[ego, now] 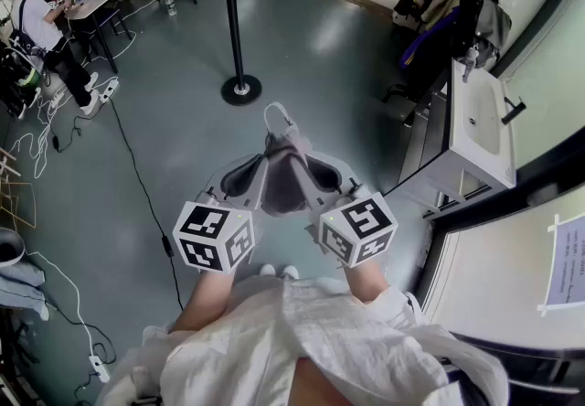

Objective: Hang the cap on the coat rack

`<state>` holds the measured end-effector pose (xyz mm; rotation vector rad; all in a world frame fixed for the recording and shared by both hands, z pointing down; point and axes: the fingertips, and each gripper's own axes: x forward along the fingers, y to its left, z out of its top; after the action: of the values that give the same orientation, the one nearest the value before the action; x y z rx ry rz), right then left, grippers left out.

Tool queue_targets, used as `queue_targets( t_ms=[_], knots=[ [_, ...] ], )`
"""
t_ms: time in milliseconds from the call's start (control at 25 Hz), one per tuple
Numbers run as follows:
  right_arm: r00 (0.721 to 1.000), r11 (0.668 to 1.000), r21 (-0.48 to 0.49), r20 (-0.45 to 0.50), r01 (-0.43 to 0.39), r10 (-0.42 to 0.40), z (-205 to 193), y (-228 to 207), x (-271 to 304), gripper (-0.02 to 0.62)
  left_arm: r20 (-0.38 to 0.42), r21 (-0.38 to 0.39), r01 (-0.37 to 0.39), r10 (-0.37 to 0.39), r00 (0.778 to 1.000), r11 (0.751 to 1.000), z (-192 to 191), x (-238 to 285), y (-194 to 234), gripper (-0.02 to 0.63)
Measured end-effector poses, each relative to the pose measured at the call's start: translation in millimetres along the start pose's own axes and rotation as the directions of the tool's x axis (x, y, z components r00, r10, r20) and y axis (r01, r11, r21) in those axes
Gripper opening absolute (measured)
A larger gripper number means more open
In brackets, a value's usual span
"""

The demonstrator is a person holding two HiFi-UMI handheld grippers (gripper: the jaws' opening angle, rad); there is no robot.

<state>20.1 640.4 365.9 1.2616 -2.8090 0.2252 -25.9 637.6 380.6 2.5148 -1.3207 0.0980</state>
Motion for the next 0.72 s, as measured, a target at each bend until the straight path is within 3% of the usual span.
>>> queue_targets(
  t_ms=[720],
  knots=[
    [1.0, 1.0, -0.011, -0.005, -0.001, 0.001, -6.0, -11.8, -12.0, 0.009, -0.001, 0.012, -0.002, 0.002, 1.0, 1.0, -2.1, 17.3, -9.1, 0.018]
  ],
)
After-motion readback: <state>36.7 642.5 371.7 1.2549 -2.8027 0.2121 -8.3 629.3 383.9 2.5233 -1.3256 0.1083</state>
